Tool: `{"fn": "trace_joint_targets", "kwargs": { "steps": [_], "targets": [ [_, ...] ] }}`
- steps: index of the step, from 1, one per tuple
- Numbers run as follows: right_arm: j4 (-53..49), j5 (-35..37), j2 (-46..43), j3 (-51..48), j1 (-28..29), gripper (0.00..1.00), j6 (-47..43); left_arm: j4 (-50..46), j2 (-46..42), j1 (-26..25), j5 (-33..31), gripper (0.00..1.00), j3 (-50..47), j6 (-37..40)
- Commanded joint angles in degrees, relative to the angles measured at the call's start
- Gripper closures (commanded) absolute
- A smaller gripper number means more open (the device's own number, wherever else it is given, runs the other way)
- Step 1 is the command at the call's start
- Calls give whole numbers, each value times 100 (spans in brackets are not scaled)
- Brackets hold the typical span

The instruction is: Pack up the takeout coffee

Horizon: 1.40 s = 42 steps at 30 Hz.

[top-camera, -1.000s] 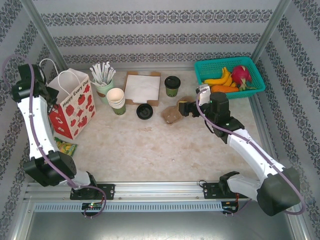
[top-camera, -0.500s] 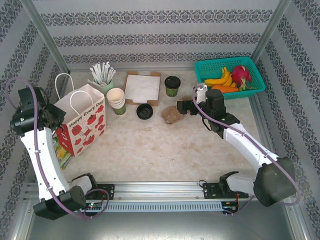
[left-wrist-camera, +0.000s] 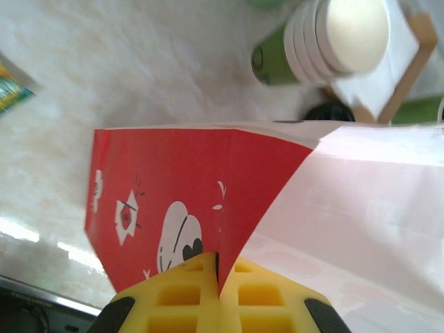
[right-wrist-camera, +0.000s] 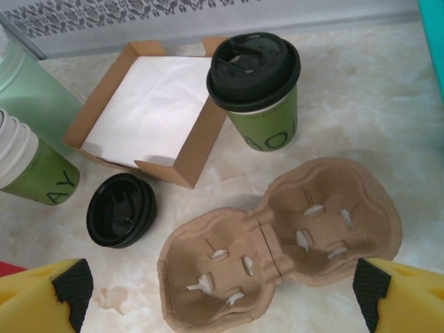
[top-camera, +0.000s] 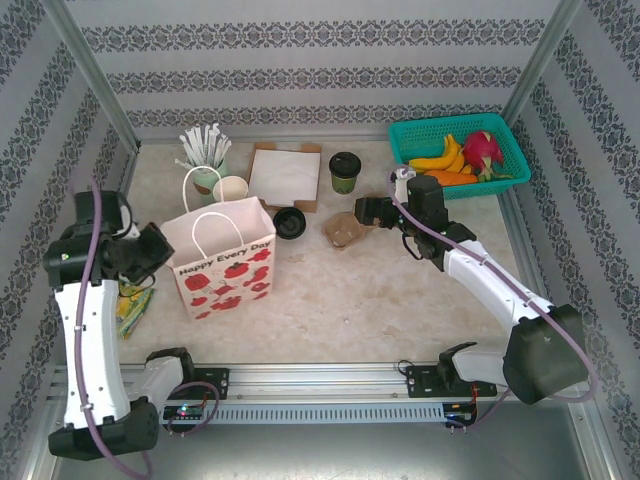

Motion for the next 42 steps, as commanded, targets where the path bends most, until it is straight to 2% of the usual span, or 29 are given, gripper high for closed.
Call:
{"fn": "trace_joint_targets", "kwargs": {
  "steps": [1,6,10,15,19,22,24,26,29,32,37,42],
  "targets": [
    [-68,64,36,170,-102,2,186,485,-45,-615,110,100,-331,-507],
    [-400,-457,280,374,-232,2,-104,978,144,-1608,-269,100,-474,-1038],
    [-1063,-917,698,746,-335,2,-649,1322,304,-2304,-509,90,-480,-1401],
    [-1807,-933,1235,1279,-347,4,-1351,1643,572,-3105,-843,84,-513,-1845],
    [-2462,-731,1795,1812,-353,10,-1752,1813,924,-3672,-819,70,-344,-1891],
    [-2658,-761,2118,2058,-368,13,-1923,1698,1303,-4047,-824,59,-34,-1516],
    [-2728,-817,2250,2159,-383,17,-2011,1282,1462,-4113,-1102,48,295,-1098],
    [-2917,-800,2442,2363,-388,22,-2155,1009,1416,-4110,-1462,32,451,-818],
    [-3265,-704,2779,2712,-377,29,-2353,1174,1172,-4074,-1505,14,408,-541],
    [-3704,-610,3147,3104,-325,35,-2603,1212,1009,-4012,-1643,0,471,-385],
    [-4032,-526,3669,3593,-236,40,-2692,1438,782,-3943,-2206,0,522,-338],
    [-4283,-450,4130,3998,-109,44,-2716,2051,351,-3937,-3416,0,71,-1012]
  ]
}}
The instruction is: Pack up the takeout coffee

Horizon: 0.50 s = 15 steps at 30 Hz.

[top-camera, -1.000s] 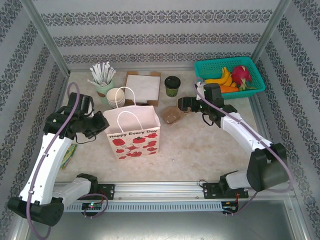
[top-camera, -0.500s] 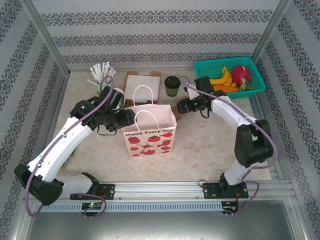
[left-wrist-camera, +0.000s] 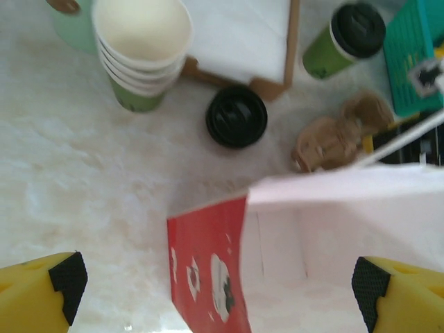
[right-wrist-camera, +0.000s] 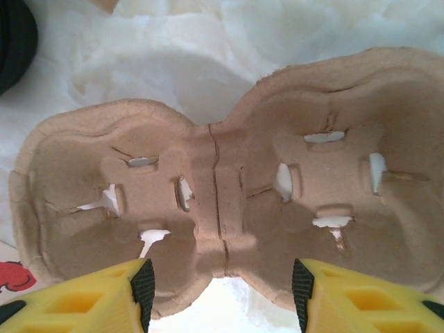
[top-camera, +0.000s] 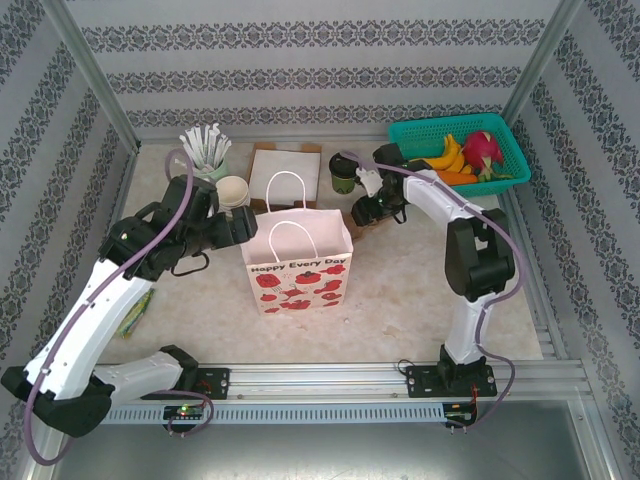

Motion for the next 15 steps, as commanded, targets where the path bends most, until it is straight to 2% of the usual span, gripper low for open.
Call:
{"fn": "trace_joint_targets", "kwargs": {
  "steps": [1,5,15],
  "targets": [
    [-384,217,291,330,147,44,-128,682,-366,75,-1022,0,-421,-498],
    [-462,384,567,552,237,46,-185,1341,-757,82,-1191,0,-1023,-770],
    [-661,563,967,986,303,54,-242,1337,-853,80,-1313,0,-1132,-824]
  ]
}}
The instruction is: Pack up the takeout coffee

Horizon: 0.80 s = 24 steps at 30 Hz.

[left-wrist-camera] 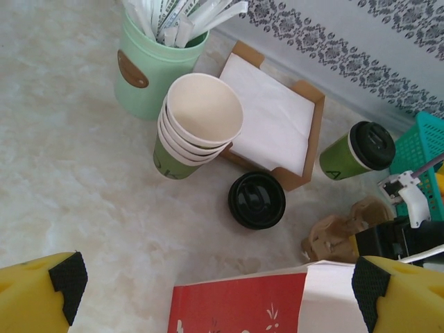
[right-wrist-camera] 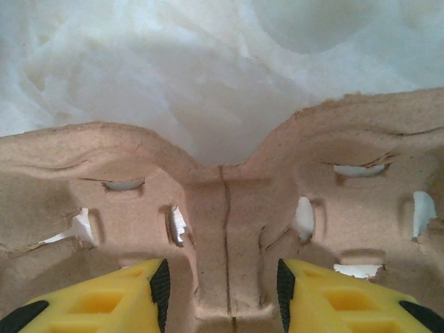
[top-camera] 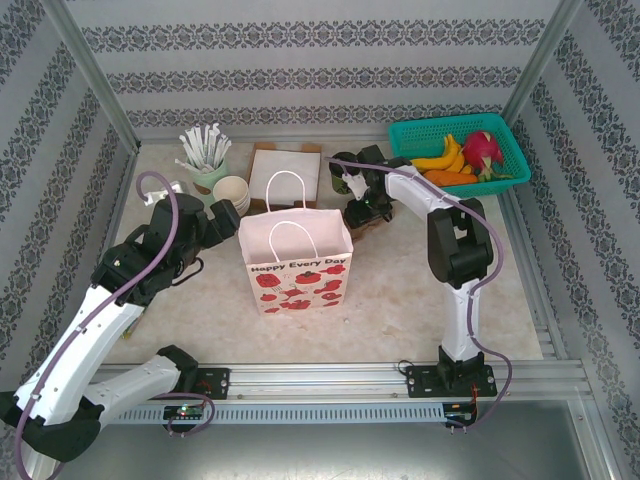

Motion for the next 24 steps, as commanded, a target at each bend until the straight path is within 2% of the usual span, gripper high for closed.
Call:
{"fn": "trace_joint_targets", "kwargs": {
  "steps": [1,7,14,20,22,24],
  "targets": [
    [-235,121,124,221,29,55,-125,269,-21,56,-138,0,-94,-117],
    [-378,70,255,367,34,62,-186,340,105,53,19,1,-150,-203],
    [-475,101,333,406,48,59,-236,378,112,56,56,0,-177,-176],
    [-356,53,171,325,54,73,-140,373,101,56,63,0,-183,-138],
    [-350,75,107,324,48,72,-101,388,107,50,80,0,-186,-119],
    [-427,8,88,365,56,63,-109,402,128,51,110,0,-192,-97]
  ]
}}
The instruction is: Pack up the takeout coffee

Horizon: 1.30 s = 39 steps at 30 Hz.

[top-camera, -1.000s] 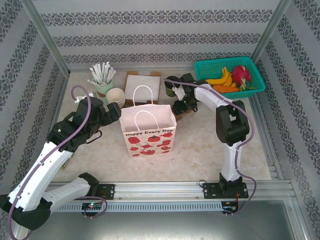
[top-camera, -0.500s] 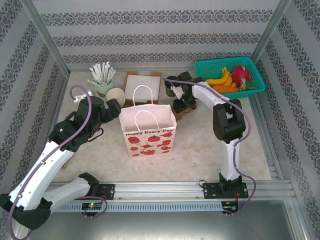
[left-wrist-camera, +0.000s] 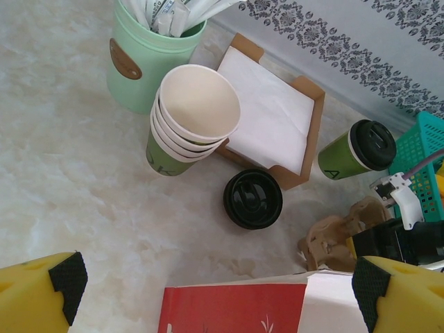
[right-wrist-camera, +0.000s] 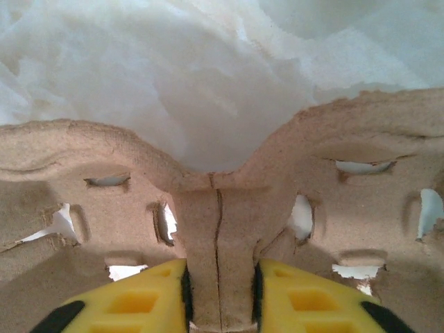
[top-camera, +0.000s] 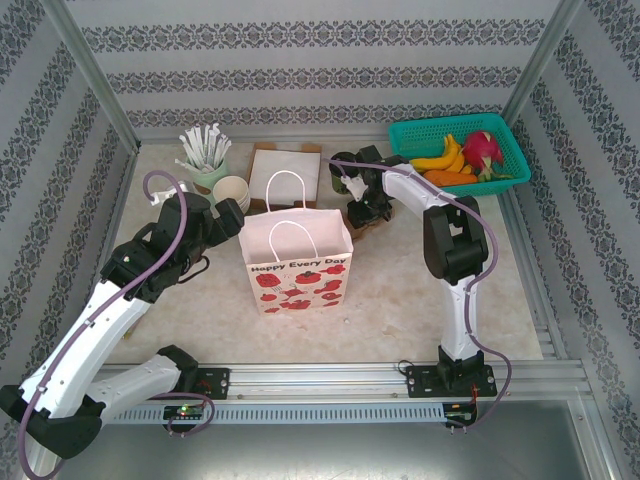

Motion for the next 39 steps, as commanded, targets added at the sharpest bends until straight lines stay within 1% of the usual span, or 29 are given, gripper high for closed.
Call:
{"fn": "trace_joint_targets", "kwargs": {
  "steps": [1,2,4,10,13,15,17,18,20,21,24,29,32,34,37,38,39],
  "targets": [
    [-155,-38,-170,110,55,60,16,164,15,56,34,0,-6,36],
    [-172,-33,-157,121,67,59,1,165,19,48,48,0,-3,53],
    [-182,-11,-135,134,73,60,-11,172,30,56,65,0,1,59],
    [-186,-45,-108,152,84,68,-2,188,57,53,106,0,-14,61],
    [-135,16,-157,131,87,79,28,219,83,56,158,0,1,92],
    [-95,57,-242,118,88,89,89,294,112,56,281,0,41,304],
    [-77,69,-383,63,73,98,174,380,175,65,450,0,183,830],
    [-60,77,-486,3,76,100,243,439,228,64,577,0,297,1227],
    [-9,86,-705,-182,76,100,415,560,345,63,853,0,523,1948],
    [38,91,-845,-311,77,100,534,660,446,68,1096,0,631,2390],
    [116,146,-1197,-691,64,100,886,808,841,65,1876,0,996,3391],
    [158,206,-1864,-1406,64,100,1336,937,1543,61,2960,0,1535,4617],
    [210,214,-2282,-1808,64,100,1532,724,2050,68,3198,1,1996,5163],
    [216,237,-2515,-2028,64,100,1618,476,2422,74,3204,4,2344,5407],
    [219,399,-2871,-2377,43,100,1705,281,2832,73,3349,14,2738,5705],
    [244,428,-3019,-2515,17,100,1732,294,2931,71,3392,19,2813,5762],
    [280,430,-3160,-2650,-24,100,1784,312,3026,74,3441,27,2880,5789]
  ]
}}
